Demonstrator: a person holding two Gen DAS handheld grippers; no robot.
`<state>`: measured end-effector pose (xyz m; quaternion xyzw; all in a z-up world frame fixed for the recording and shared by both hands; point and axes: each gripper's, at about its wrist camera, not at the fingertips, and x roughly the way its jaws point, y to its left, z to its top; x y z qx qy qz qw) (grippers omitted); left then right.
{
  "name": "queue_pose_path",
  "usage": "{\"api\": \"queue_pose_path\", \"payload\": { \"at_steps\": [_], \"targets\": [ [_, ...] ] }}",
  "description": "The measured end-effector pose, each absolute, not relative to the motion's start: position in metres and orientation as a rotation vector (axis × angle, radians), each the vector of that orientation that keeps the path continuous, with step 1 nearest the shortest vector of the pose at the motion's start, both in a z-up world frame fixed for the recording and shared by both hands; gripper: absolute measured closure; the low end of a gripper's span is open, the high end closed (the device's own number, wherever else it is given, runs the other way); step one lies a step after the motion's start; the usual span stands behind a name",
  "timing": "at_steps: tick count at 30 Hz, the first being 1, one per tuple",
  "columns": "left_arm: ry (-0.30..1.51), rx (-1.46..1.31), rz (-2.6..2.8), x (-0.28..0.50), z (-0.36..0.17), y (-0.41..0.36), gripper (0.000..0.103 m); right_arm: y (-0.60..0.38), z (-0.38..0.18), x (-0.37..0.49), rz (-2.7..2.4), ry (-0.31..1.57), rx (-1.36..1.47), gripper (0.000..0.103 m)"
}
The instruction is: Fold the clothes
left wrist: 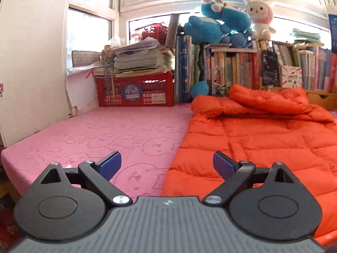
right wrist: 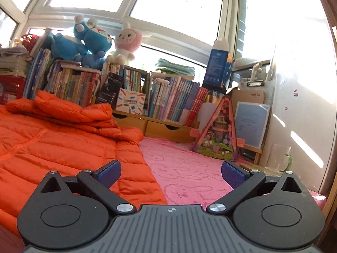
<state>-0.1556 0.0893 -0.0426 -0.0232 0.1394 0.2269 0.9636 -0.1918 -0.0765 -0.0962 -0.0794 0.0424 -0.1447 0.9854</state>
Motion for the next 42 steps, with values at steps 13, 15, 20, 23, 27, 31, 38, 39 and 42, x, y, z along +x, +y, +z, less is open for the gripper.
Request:
{"api": "queue_pose_path", "payload": {
  "at_steps": [13,15,20,23,27,31,38,39,42],
  "targets": [
    [0.306,0.076,0.311,-0.120,-0.091,0.018,0.000,-0.020,-0.123,-0.189,-0.054,0.139,-0.082,0.000],
    [0.293,0.105,0.310,-0.122,-0.095,0.019,0.000,-0.022,-0.126,-0.190,-0.054,0.134,-0.098,0.000],
    [0.263,0.143,0.325,-0.129,-0.099,0.030,0.000,-0.050,-0.129,-0.189,-0.142,0.126,-0.108,0.000],
    [0.244,0.187,0.380,-0.137,-0.099,0.040,0.000,-0.075,-0.131,-0.191,-0.184,0.127,-0.094,0.000],
    [0.231,0.205,0.419,-0.148,-0.100,0.063,0.000,-0.102,-0.132,-0.195,-0.227,0.122,-0.101,0.000],
    [0.258,0.176,0.511,-0.157,-0.099,0.092,0.000,-0.110,-0.130,-0.198,-0.286,0.112,-0.139,0.000],
    [0.278,0.209,0.526,-0.160,-0.090,0.095,0.000,-0.135,-0.125,-0.204,-0.416,0.132,-0.179,0.000],
    [0.275,0.206,0.543,-0.161,-0.084,0.093,0.000,-0.132,-0.122,-0.204,-0.437,0.132,-0.213,0.000],
    [0.216,0.154,0.544,-0.162,-0.061,0.086,0.000,-0.117,-0.109,-0.199,-0.481,0.099,-0.312,0.000]
  ]
}}
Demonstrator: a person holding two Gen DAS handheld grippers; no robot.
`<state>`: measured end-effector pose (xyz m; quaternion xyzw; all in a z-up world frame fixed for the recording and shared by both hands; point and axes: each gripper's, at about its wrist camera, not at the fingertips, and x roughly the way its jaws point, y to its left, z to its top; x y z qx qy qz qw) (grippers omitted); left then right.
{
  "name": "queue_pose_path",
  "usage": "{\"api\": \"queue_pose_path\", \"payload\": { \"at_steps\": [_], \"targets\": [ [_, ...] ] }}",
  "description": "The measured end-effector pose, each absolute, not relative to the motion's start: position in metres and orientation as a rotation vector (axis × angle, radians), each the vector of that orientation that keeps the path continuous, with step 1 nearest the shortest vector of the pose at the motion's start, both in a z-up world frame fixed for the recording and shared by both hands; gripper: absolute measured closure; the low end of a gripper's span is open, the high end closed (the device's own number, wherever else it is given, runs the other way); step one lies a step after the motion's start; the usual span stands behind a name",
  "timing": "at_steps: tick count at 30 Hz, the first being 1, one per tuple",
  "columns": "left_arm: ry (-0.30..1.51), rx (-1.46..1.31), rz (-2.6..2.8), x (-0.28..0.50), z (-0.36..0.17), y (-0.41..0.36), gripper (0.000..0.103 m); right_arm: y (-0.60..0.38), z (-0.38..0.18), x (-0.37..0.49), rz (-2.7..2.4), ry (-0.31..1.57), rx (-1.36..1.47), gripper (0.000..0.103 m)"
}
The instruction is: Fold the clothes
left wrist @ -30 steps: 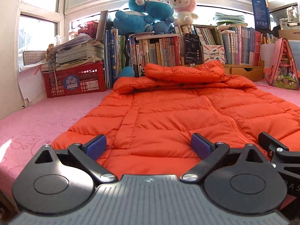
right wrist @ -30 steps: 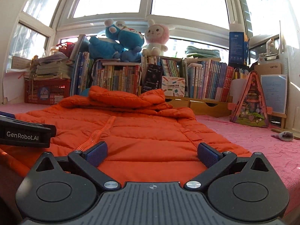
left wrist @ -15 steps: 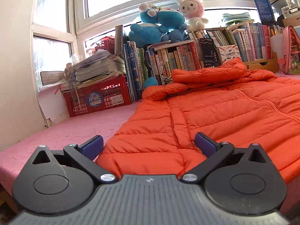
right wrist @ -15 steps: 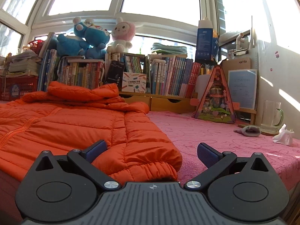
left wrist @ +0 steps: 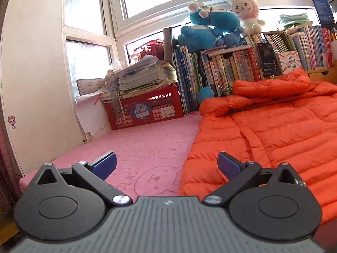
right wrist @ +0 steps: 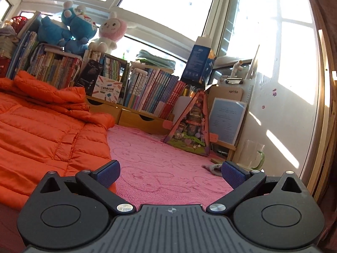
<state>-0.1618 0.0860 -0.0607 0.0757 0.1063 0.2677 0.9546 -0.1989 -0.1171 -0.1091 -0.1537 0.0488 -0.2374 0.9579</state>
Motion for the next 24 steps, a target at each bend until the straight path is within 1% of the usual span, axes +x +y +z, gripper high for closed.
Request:
{"api": "queue_pose_path", "payload": {
  "at_steps": [3,6,7,8,11,13,16,20,24],
  "targets": [
    [0.189,0.074,0.440,-0.147,-0.032,0.071,0.000,-0.092,-0.086,-0.190,-0.366,0.051,-0.259,0.000],
    [0.236,0.100,0.384,-0.117,-0.021,0.048,0.000,-0.060,-0.073,-0.170,-0.203,0.087,-0.216,0.000],
    [0.263,0.117,0.368,-0.106,-0.023,0.042,0.000,-0.049,-0.069,-0.163,-0.147,0.105,-0.205,0.000],
    [0.295,0.130,0.361,-0.098,-0.026,0.037,0.000,-0.039,-0.067,-0.156,-0.095,0.134,-0.202,0.003],
    [0.441,0.182,0.348,-0.074,-0.049,0.027,0.000,-0.015,-0.074,-0.137,0.018,0.260,-0.229,0.013],
    [0.505,0.202,0.359,-0.070,-0.066,0.029,0.000,-0.007,-0.085,-0.131,0.046,0.340,-0.257,0.014],
    [0.510,0.154,0.416,-0.083,-0.070,0.050,0.000,-0.023,-0.091,-0.131,0.022,0.381,-0.210,0.014],
    [0.515,0.091,0.452,-0.096,-0.071,0.085,0.000,-0.071,-0.091,-0.132,-0.107,0.412,-0.131,0.006],
    [0.502,0.237,0.623,-0.111,-0.073,0.105,0.000,-0.121,-0.088,-0.139,-0.238,0.449,-0.055,0.001]
  ]
}}
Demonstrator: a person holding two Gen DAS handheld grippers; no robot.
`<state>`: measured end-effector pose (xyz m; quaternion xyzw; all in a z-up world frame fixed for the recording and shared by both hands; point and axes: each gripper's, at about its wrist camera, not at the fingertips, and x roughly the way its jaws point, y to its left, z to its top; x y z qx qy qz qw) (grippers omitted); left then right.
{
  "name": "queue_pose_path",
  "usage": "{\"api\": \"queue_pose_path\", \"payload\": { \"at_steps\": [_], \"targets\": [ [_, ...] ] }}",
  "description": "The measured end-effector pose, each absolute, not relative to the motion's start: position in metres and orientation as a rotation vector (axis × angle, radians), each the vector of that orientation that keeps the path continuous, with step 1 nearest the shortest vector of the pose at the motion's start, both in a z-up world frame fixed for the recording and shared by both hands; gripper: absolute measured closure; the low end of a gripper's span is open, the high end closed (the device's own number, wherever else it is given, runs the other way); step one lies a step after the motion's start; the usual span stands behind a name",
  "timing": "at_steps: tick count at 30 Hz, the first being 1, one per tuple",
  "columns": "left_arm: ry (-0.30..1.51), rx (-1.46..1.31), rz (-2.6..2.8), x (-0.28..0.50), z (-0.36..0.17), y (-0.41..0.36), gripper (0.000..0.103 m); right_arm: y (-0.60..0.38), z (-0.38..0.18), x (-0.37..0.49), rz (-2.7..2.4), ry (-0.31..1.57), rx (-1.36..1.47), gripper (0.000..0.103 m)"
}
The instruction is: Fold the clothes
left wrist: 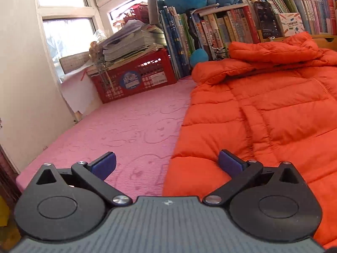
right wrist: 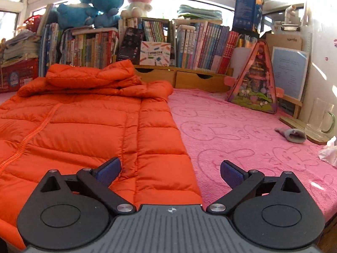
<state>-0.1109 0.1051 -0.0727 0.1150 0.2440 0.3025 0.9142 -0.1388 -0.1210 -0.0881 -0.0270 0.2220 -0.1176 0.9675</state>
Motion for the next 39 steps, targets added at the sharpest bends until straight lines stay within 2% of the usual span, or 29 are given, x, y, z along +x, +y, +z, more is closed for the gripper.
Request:
{"api": "queue_pose_path", "payload": {
  "at_steps": [3,4,5,10,11,13,14,15,17,20,25,28,29,30,32,39],
  "targets": [
    [0.531,0.237,0.719,-0.122,-0.066,0.126,0.001,-0.137,-0.082,-0.144,-0.353,0.452,-0.105,0.004],
    [0.543,0.232,0.746,-0.122,-0.061,0.131,0.009,-0.138,-0.077,-0.145,-0.371,0.444,-0.118,0.007],
    [0.542,0.216,0.747,-0.121,-0.055,0.133,0.010,-0.133,-0.070,-0.143,-0.358,0.423,-0.124,0.012],
    [0.470,0.010,0.426,-0.092,-0.015,0.106,0.010,-0.096,-0.039,-0.119,-0.180,0.374,-0.094,0.015],
    [0.479,-0.030,0.349,-0.080,-0.011,0.098,0.010,-0.083,-0.036,-0.108,-0.115,0.393,-0.079,0.019],
    [0.511,-0.089,0.222,-0.055,-0.013,0.081,0.010,-0.057,-0.031,-0.086,0.017,0.428,-0.050,0.039],
    [0.531,-0.097,0.181,-0.044,-0.015,0.073,0.010,-0.045,-0.029,-0.075,0.082,0.446,-0.036,0.052],
    [0.568,-0.062,0.183,-0.032,-0.021,0.066,0.012,-0.035,-0.028,-0.065,0.127,0.466,-0.028,0.056],
    [0.656,0.020,0.208,-0.010,-0.039,0.055,0.013,-0.023,-0.035,-0.050,0.143,0.520,-0.057,0.056],
    [0.690,0.022,0.211,-0.010,-0.058,0.068,0.011,-0.030,-0.053,-0.042,0.120,0.580,-0.095,0.055],
    [0.696,0.014,0.306,-0.031,-0.056,0.112,0.001,-0.088,-0.058,-0.052,-0.055,0.604,-0.088,0.055],
    [0.713,-0.059,0.355,-0.043,-0.052,0.139,0.001,-0.131,-0.061,-0.055,-0.154,0.632,0.003,0.049],
    [0.717,-0.066,0.392,-0.046,-0.050,0.146,0.001,-0.143,-0.061,-0.057,-0.184,0.636,0.026,0.043],
    [0.720,-0.072,0.429,-0.050,-0.047,0.152,0.002,-0.151,-0.061,-0.060,-0.215,0.632,0.033,0.042],
    [0.724,-0.099,0.441,-0.053,-0.040,0.159,0.007,-0.164,-0.059,-0.066,-0.267,0.624,0.047,0.042],
    [0.696,-0.060,0.229,0.001,-0.020,0.109,0.008,-0.108,-0.024,-0.024,-0.016,0.585,0.117,0.043]
  ]
}}
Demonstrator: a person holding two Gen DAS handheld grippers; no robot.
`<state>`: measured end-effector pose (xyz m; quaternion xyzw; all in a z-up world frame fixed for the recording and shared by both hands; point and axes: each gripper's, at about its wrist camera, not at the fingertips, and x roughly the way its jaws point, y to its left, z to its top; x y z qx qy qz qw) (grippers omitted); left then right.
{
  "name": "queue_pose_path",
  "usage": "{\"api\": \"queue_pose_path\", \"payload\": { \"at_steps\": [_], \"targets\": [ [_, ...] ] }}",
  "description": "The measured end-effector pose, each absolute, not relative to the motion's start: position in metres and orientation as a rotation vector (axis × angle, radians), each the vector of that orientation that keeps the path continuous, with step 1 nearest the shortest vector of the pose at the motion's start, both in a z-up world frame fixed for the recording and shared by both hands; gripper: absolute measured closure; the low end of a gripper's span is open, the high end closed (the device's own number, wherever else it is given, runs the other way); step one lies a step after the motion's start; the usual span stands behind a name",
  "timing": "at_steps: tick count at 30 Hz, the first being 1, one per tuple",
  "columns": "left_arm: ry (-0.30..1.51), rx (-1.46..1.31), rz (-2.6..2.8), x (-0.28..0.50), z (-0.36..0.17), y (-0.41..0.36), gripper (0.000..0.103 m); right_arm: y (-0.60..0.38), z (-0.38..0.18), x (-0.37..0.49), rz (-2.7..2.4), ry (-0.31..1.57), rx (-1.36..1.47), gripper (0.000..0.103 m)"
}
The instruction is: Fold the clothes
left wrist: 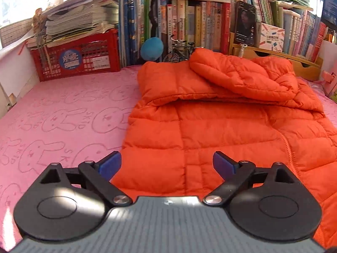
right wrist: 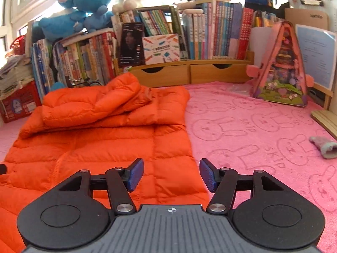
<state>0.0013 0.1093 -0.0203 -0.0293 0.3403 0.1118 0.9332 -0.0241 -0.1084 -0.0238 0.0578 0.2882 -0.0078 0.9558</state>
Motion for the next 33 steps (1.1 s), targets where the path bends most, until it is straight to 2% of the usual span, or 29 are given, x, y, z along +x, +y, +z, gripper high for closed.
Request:
{"api": "queue_pose_path", "payload": {
  "at_steps": [5,8,12,16,18,22,30,33],
  "targets": [
    [0.748,-0.005,0.178,0.047,-0.032,0.077,0.008,-0.031,-0.019,0.022,0.152,0.614,0.039,0.043],
    [0.779,-0.004,0.206,0.055,-0.049,0.088,0.004,-0.014,-0.035,0.035,0.161,0.666,-0.012,0.041],
    [0.754,-0.004,0.318,0.030,-0.053,0.126,0.002,-0.049,-0.052,0.025,0.081,0.675,-0.030,0.036],
    [0.758,-0.109,0.404,0.005,-0.051,0.174,0.000,-0.108,-0.058,0.014,-0.078,0.690,0.006,0.035],
    [0.755,-0.146,0.426,-0.007,-0.049,0.190,0.000,-0.139,-0.063,0.006,-0.173,0.692,0.038,0.025],
    [0.687,-0.124,0.446,-0.046,-0.035,0.193,0.003,-0.179,-0.055,-0.040,-0.172,0.598,0.110,0.026],
    [0.460,-0.015,0.339,-0.151,-0.020,0.167,0.000,-0.181,-0.037,-0.149,-0.039,0.517,-0.076,0.008],
    [0.494,0.110,0.245,-0.175,-0.022,0.150,0.000,-0.174,-0.031,-0.183,0.009,0.529,-0.153,0.005]
  ]
}}
